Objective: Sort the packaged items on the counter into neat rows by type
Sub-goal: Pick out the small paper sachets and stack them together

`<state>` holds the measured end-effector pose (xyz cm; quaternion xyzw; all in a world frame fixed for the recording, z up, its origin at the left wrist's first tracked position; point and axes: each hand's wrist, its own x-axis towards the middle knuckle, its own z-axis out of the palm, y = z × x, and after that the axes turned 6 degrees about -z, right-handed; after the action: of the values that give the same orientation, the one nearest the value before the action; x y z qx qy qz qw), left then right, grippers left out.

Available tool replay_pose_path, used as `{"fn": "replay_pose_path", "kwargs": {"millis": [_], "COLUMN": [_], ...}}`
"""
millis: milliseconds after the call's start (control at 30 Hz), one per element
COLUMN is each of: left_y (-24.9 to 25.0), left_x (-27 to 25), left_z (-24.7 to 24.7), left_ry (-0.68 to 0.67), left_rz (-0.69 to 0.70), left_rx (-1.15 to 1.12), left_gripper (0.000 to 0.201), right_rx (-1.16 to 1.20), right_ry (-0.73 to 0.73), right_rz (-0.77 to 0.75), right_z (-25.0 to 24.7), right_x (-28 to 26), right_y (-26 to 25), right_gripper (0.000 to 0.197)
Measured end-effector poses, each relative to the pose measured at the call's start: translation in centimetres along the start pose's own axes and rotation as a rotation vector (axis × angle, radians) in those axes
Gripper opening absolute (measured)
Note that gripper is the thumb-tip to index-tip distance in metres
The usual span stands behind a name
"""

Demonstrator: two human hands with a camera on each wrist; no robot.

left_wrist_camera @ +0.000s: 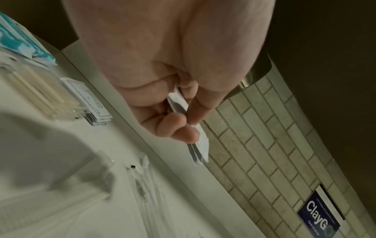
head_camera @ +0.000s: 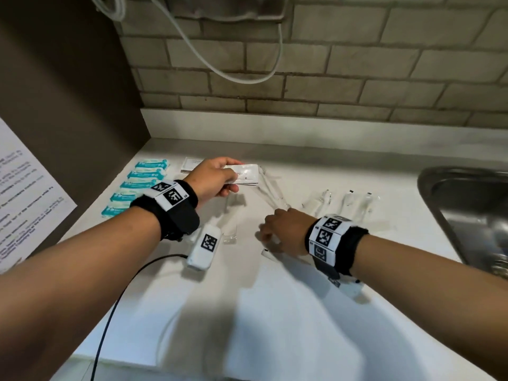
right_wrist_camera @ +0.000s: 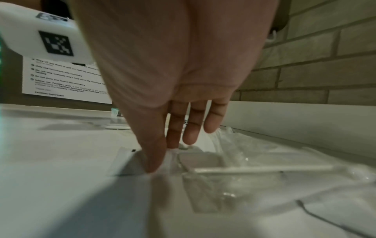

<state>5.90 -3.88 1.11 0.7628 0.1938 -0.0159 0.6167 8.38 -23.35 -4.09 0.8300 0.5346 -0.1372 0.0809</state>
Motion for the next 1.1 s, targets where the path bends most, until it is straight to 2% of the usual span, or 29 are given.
{"fn": "replay_pose_path", "kwargs": {"millis": [167,233,400,500,567,700,833,967,1033,1100], "left_y": [0.1,0.4,0.2,-0.3,-0.6,-0.3,0.1,-0.2,-0.5,-0.5], "left_x": [-0.4,-0.3,-0.3,-0.2,-0.3,-0.5,-0.8,-1.3,-1.3,-1.4], "left_z": [-0.4,-0.7,-1.7,-2.1,-2.1,-1.8,-0.5,0.9,1.2,1.2], "left_ry": [0.033,0.052,0.101,0.1,0.094,0.064,-0.021,-0.122,-0.176,-0.188], "left_rz": [0.002,-0.004,-0.021,-0.038,-0.046,-0.051,-0.072,-0.109,-0.111,-0.098], "left_rx": [0.027,0.026,0.032,0.039,0.043,0.049,-0.062,-0.171,-0.186,-0.218], "left_gripper": [0.029,0.029,0.031,0.032,0.032,0.031,0.03,0.021,0.027,0.028], "right_rx": [-0.035,0.076,0.443,0.596,0.632,0.601,0.624,0.685,0.736,0.672], "right_ry": [0.004,0.039,0.275,0.357,0.381,0.403,0.449,0.481,0.519,0.539], "right_rz": [-0.042,-0.026,-0.007,0.074,0.088,0.114,0.107,0.064,0.036,0.031], "right_z": [0.0,-0.2,-1.6,-2.8,-3.4,-5.0,-6.8,-7.4,-7.2,-7.1], "right_x": [1.2,1.5,1.7,1.7,1.5,0.9,0.5,0.4,0.6,1.0], "right_y": [0.6,0.6,1.3,2.0,2.4,3.0,3.5,3.2,2.8,2.4], "right_gripper": [0.021,0.017,0.012,0.025,0.03,0.023,0.019,0.034,0.048,0.054]}}
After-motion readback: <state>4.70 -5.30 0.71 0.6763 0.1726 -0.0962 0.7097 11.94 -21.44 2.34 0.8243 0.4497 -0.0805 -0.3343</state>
